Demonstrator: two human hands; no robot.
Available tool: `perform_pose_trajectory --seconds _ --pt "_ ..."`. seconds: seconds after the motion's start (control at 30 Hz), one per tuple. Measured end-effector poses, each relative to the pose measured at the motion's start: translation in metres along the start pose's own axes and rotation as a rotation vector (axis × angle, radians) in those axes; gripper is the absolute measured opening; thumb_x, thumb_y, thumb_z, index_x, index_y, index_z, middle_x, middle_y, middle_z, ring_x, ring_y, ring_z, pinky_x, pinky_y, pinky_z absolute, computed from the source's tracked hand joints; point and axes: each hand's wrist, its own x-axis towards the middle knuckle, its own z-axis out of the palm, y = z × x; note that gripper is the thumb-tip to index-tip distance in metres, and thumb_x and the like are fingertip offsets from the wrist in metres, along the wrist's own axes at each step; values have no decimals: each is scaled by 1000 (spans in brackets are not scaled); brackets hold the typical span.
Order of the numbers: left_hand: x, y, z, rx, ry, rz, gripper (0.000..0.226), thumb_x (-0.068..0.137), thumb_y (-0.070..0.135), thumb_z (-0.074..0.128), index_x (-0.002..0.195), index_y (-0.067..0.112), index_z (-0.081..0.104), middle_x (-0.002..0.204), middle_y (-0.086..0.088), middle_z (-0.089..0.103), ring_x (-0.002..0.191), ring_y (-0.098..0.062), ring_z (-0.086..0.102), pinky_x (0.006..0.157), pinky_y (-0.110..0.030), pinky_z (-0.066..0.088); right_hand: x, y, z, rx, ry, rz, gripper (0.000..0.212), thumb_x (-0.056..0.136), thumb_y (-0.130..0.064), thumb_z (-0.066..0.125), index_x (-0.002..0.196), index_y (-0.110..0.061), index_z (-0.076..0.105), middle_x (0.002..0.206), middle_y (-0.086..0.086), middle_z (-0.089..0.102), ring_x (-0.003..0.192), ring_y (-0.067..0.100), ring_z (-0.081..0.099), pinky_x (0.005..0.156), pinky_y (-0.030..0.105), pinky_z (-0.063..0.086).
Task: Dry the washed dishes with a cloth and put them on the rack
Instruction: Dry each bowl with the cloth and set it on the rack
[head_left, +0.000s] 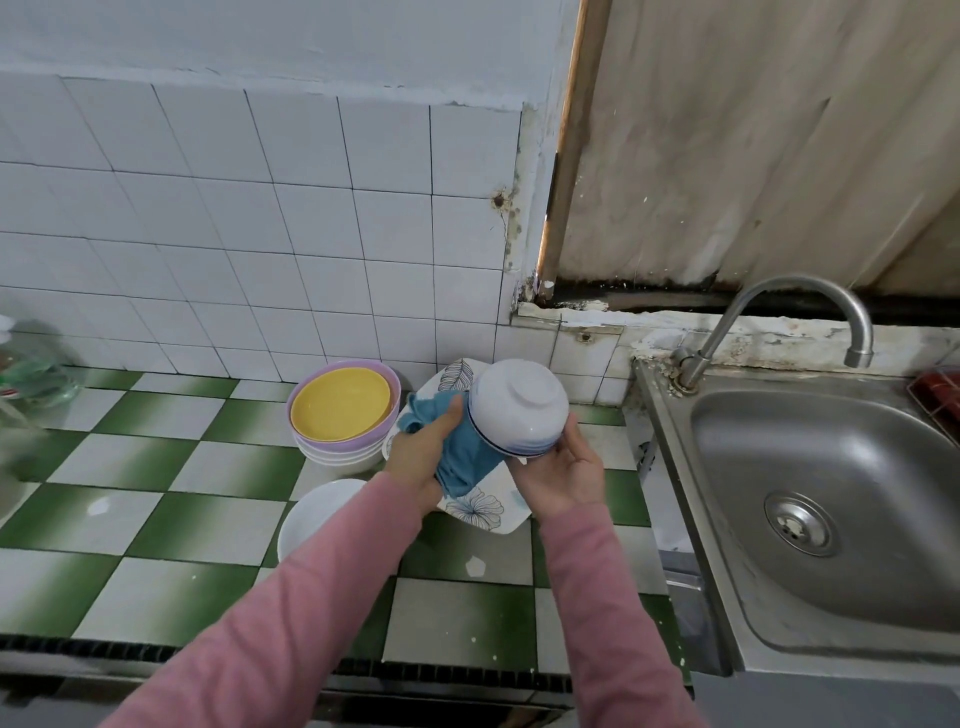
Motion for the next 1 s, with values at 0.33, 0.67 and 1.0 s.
perform_pose_trajectory --seconds 0.33,0.67,1.0 --pt "-18 14 12 257 -3 513 29 93 43 63 106 17 62 91 -2 70 81 -22 64 68 -32 52 -4 -5 17 -413 -12 -216 13 96 -16 55 107 -13 60 108 11 69 95 27 67 84 43 55" --pt "-7 7 34 580 -398 704 33 95 66 28 124 64 44 152 13 36 142 -7 31 121 -43 24 -17 14 37 -950 -32 -446 19 102 -11 50 100 -18 68 88 -2 69 81 10 63 82 34 54" --pt "3 2 37 752 -234 1043 42 97 40 38 131 23 57 136 1 48 129 -14 45 111 -36 38 -19 10 39 -896 -39 -440 24 103 -11 46 96 -19 67 94 3 71 94 21 64 89 42 51"
